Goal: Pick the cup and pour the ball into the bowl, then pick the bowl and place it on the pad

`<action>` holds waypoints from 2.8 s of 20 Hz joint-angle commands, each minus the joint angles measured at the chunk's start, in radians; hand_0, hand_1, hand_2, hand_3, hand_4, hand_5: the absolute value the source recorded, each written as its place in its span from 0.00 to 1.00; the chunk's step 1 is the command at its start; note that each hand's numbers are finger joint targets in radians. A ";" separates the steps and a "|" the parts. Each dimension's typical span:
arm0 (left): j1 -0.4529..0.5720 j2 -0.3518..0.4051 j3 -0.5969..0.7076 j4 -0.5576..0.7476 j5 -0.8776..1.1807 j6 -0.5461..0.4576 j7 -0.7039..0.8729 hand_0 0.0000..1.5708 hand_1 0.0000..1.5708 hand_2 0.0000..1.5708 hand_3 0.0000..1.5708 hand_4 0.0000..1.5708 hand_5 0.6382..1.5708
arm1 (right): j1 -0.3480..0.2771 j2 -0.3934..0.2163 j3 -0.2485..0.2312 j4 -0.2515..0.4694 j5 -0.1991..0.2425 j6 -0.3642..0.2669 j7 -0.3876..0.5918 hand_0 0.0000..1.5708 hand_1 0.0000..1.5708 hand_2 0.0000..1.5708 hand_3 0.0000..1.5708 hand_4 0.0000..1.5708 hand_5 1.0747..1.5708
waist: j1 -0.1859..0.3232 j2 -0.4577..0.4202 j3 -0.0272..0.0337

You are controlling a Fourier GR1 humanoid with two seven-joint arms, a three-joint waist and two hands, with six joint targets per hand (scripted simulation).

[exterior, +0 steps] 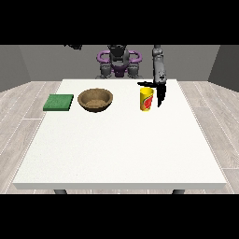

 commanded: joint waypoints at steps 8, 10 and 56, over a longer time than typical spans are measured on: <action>-0.079 0.082 0.054 0.199 -0.010 0.032 -0.177 0.71 0.71 1.00 0.95 0.31 0.96 | 0.039 -0.069 -0.106 -0.167 -0.130 0.110 -0.009 0.00 0.00 0.00 0.00 0.00 0.99 | -0.121 0.132 0.0001; -0.039 0.087 0.036 0.159 -0.088 0.204 -0.267 0.84 0.84 1.00 1.00 0.61 0.96 | 0.038 -0.070 -0.106 -0.152 -0.115 0.104 -0.009 0.00 0.00 0.00 0.00 0.00 0.98 | -0.115 0.127 0.0007; -0.572 -0.169 -0.885 0.630 -1.435 0.837 0.995 0.93 0.93 1.00 1.00 0.60 0.91 | 0.052 -0.043 -0.169 0.337 -0.139 0.180 -0.058 0.00 0.00 0.00 0.00 0.24 0.99 | -0.005 -0.295 0.0045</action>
